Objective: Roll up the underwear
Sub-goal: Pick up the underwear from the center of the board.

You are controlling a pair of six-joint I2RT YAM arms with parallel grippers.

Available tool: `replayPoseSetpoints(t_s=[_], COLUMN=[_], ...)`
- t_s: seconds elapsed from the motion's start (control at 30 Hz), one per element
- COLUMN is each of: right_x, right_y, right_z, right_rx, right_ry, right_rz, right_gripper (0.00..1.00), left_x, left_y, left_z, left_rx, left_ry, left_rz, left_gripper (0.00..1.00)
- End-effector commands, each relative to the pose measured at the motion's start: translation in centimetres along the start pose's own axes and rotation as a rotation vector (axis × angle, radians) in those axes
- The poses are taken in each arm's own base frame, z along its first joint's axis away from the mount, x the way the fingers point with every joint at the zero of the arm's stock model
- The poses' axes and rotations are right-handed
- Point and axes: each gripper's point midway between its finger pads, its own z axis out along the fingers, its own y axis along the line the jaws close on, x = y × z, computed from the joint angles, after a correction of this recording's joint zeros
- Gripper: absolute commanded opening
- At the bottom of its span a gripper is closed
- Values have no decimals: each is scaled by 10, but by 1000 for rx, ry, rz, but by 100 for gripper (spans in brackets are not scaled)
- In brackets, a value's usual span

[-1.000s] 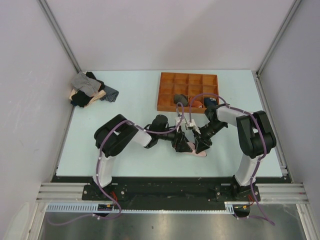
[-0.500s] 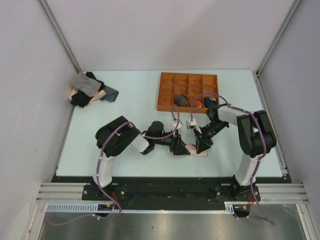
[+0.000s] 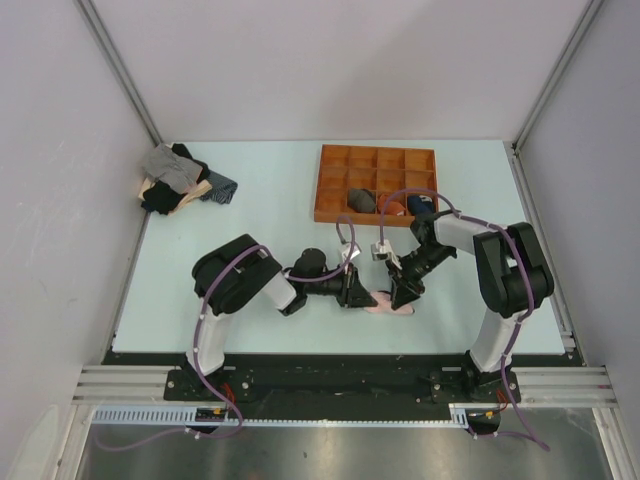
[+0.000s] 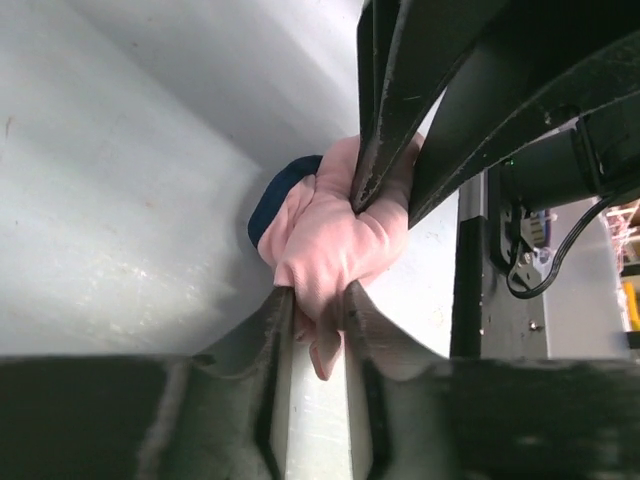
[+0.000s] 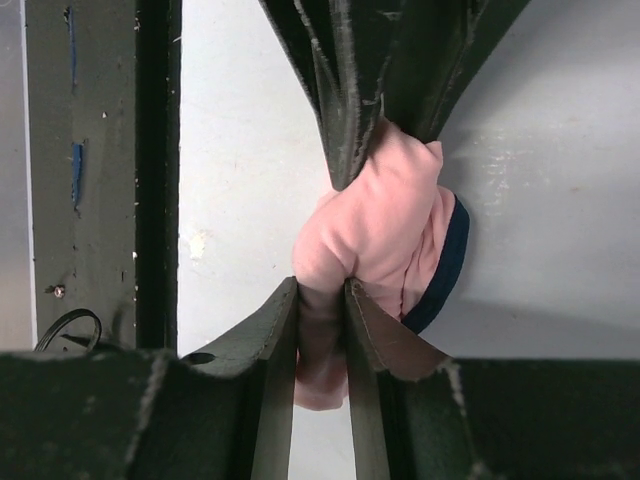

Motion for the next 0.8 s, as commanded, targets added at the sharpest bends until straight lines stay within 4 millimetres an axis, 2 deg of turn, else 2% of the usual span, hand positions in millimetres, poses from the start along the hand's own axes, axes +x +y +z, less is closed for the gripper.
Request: replayPoseSetpoints(t_s=[0.0,0.03,0.17,0.37,0.43,0.63,0.77], right_x=[14,14,10,-10,-23,-54,-63], right_y=[2,2,3,5,6,10,13], right_z=[-1,-1,-4,-21,-31,-62,-71], right_rx=[31,33,43,126,176,279,300], right_ry=[68,68,59,28,4,-77,-113], right_rz=[-7,-9,-21,-80,-114,-169,-170], right_gripper=[28,29,34,55,63,73,73], left_x=[39,38,34,15,8,-18,-31], left_y=[16,15,10,-2,-4,-13,-18], left_z=[-7,-8,-12,-19,-21,-28,-31], left_rx=[-80,-75,-72,-70,-84,-107,-116], left_ry=[81,71,28,-42,-68,-156,-192], left_rz=[-120,-120,-134,-105,-97,-70,-56], left_gripper=[17,11,0,0,0,0,0])
